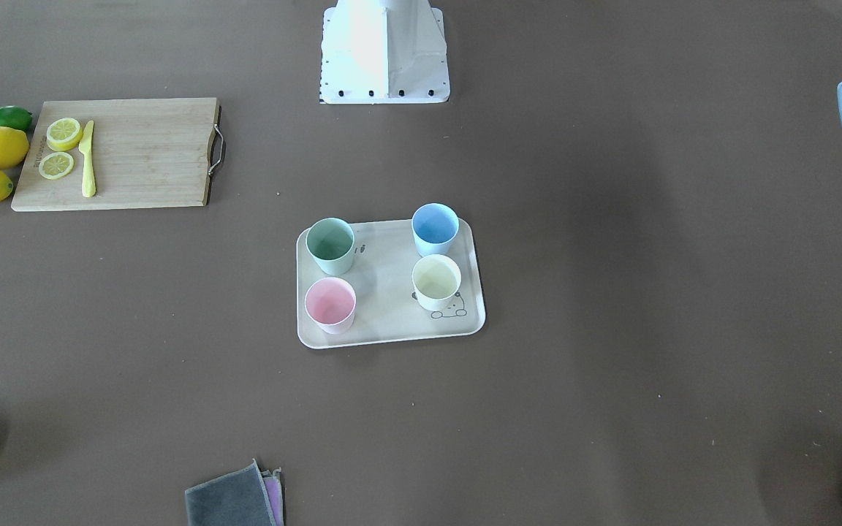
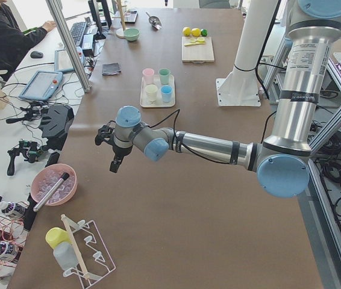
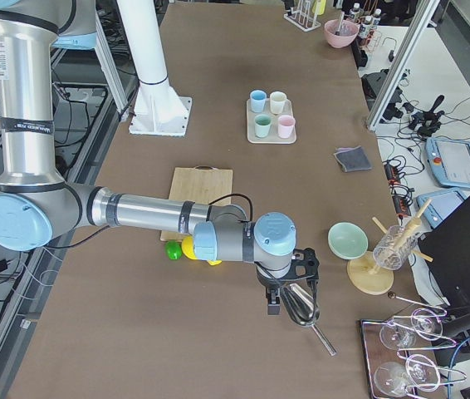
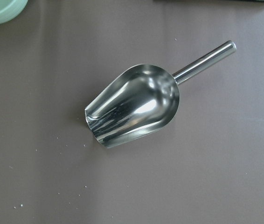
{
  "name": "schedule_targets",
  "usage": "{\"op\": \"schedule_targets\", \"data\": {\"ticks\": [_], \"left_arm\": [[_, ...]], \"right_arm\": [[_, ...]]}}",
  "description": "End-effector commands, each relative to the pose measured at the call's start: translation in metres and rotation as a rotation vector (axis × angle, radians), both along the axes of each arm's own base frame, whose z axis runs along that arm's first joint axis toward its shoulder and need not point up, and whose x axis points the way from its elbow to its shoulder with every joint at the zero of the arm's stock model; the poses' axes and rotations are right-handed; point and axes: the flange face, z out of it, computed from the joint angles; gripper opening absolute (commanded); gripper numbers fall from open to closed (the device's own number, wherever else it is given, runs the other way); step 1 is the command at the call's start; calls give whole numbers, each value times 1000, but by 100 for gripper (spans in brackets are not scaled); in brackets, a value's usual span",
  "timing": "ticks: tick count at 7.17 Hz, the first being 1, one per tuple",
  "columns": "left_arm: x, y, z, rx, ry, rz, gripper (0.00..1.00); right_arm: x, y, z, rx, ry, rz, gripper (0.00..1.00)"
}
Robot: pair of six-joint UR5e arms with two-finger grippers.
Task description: Place all cups on tray
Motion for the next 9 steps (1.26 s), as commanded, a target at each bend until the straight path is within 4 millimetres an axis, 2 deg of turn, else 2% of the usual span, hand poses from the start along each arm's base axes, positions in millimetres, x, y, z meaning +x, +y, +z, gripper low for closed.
{"op": "schedule_targets", "data": {"ticks": [1,3,4,5,6,7,8,9], "left_arm": [[-47,8,15,19,-25,4,98],[-67,13,16,4,34,74,98],[-84,19,22,23,20,107,98],[-99,39,27,17,2,127,98],[-102,66,25,-15,-8,129,98],[-100,90,30,-44,-23,121,98],[-100,92,34,-52,-29,118,98],[-99,90,37,-94,-33,80,98]], "right_arm": [[5,-12,-18,32,-16,7,100],[-14,-18,-36,67,-15,-35,100],[-15,-15,-44,15,-16,-42,100],[-15,-9,-58,17,-14,-85,100],[-4,1,-56,32,-15,-154,100],[-1,6,-52,15,-33,-175,100],[-1,19,-52,11,-33,-172,100],[-2,21,-51,0,-33,-165,100]]}}
